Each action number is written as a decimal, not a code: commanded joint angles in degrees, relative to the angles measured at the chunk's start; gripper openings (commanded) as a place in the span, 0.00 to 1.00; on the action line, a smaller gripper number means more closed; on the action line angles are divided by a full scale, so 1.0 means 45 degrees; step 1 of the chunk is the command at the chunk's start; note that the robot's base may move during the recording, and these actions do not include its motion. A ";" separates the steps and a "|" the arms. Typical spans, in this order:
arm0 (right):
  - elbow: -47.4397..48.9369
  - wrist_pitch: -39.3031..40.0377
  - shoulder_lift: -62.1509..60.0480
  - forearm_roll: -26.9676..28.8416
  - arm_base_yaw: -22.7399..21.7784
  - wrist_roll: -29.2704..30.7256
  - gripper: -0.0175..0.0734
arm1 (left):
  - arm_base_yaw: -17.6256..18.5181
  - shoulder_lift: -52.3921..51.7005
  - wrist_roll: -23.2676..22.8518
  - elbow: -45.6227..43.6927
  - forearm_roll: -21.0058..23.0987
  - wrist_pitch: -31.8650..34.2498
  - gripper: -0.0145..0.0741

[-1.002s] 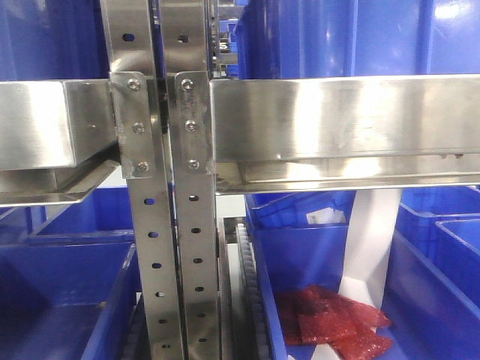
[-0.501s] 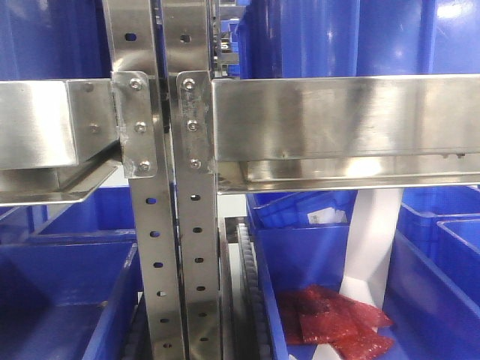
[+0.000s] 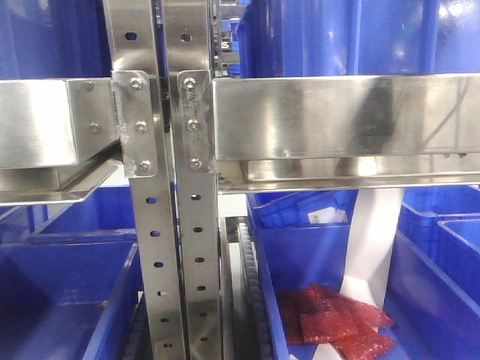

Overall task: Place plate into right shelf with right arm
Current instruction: 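Lower the plate into the blue bin and open the right gripper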

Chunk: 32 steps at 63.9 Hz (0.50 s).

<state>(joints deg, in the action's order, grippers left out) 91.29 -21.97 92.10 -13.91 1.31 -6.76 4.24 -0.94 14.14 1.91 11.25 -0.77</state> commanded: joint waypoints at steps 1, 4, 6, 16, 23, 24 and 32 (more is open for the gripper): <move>0.0480 0.1270 -0.0631 -0.0082 -0.0081 -0.0030 0.50 | -0.0002 -0.0148 -0.0031 0.0100 0.0028 0.1134 0.11; 0.0501 0.1270 -0.0631 -0.0053 -0.0081 -0.0030 0.61 | -0.0002 -0.0148 -0.0031 0.0100 0.0028 0.1134 0.11; 0.0527 0.1252 -0.0631 -0.0034 -0.0081 -0.0030 0.71 | -0.0002 -0.0148 -0.0031 0.0100 0.0028 0.1134 0.11; 0.0558 0.0963 -0.0851 0.0214 -0.0081 -0.0030 0.89 | -0.0002 -0.0148 -0.0031 0.0100 0.0028 0.1134 0.11; 0.0558 0.0510 -0.1257 0.0540 -0.0081 -0.0030 0.88 | -0.0002 -0.0148 -0.0031 0.0100 0.0028 0.1134 0.11; 0.0558 0.0436 -0.1322 0.0634 -0.0081 -0.0030 0.88 | -0.0002 -0.0148 -0.0031 0.0100 0.0028 0.1134 0.11; 0.0546 -0.0287 -0.2125 0.1324 -0.0081 -0.0030 0.81 | -0.0002 -0.0148 -0.0031 0.0100 0.0028 0.1134 0.11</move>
<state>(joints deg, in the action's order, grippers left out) 91.41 -25.77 87.71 -9.66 1.31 -6.83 4.24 -0.94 14.14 1.91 11.25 -0.77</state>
